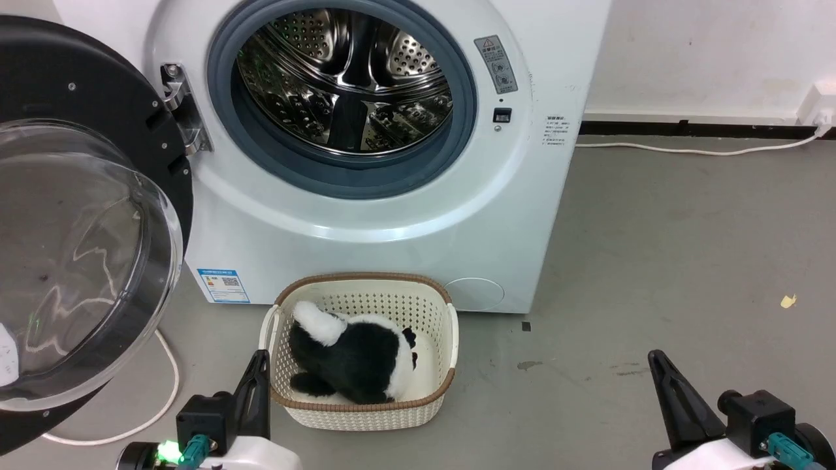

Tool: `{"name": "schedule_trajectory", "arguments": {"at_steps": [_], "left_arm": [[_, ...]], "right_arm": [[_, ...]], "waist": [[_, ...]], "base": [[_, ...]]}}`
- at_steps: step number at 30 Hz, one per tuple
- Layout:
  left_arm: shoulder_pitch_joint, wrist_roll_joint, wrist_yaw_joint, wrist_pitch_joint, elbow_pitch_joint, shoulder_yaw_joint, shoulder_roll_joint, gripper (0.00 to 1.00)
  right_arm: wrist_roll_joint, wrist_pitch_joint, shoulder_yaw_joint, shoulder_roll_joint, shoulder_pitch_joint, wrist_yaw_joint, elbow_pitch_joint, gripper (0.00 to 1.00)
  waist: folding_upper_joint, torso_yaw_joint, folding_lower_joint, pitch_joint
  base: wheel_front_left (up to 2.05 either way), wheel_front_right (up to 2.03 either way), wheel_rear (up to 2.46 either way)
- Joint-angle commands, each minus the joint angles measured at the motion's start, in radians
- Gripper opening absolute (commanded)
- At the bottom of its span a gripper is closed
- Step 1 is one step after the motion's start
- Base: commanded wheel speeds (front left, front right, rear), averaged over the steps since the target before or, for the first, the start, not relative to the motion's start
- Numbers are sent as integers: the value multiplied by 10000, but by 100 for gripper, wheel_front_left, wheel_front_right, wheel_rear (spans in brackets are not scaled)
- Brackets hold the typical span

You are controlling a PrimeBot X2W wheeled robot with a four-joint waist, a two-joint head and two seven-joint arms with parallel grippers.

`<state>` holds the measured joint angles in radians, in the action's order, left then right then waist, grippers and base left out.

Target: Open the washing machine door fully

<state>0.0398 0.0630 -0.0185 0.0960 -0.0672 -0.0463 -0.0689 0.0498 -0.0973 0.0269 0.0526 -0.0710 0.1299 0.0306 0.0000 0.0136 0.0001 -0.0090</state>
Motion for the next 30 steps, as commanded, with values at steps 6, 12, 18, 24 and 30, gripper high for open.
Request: {"name": "schedule_trajectory", "arguments": {"at_steps": [6, 12, 18, 24, 30], "left_arm": [[-154, -149, 37, -157, 151, 103, 79, 0], [-191, -222, 60, -280, 230, 158, 96, 0], [-229, -295, 82, -402, 309, 213, 112, 0], [-266, -369, 105, -524, 389, 268, 128, 0], [-303, -442, 127, -646, 468, 322, 145, 0]], "right_arm": [[-136, 164, -46, -17, 275, 5, -89, 0], [-191, 287, -80, -18, 341, 5, -122, 0], [-246, 411, -114, -19, 407, 6, -155, 0], [-301, 534, -148, -20, 474, 6, -188, 0], [-356, 657, -182, -21, 540, 7, -221, 0]], "waist": [[0, -18, 0, 12], [0, -36, 0, 24], [0, -54, 0, 36], [0, -72, 0, 48], [0, -90, -1, 60]], "base": [[0, 0, 0], [0, 0, 0], [0, 0, 0], [0, 0, 0], [0, 0, 0]]}}
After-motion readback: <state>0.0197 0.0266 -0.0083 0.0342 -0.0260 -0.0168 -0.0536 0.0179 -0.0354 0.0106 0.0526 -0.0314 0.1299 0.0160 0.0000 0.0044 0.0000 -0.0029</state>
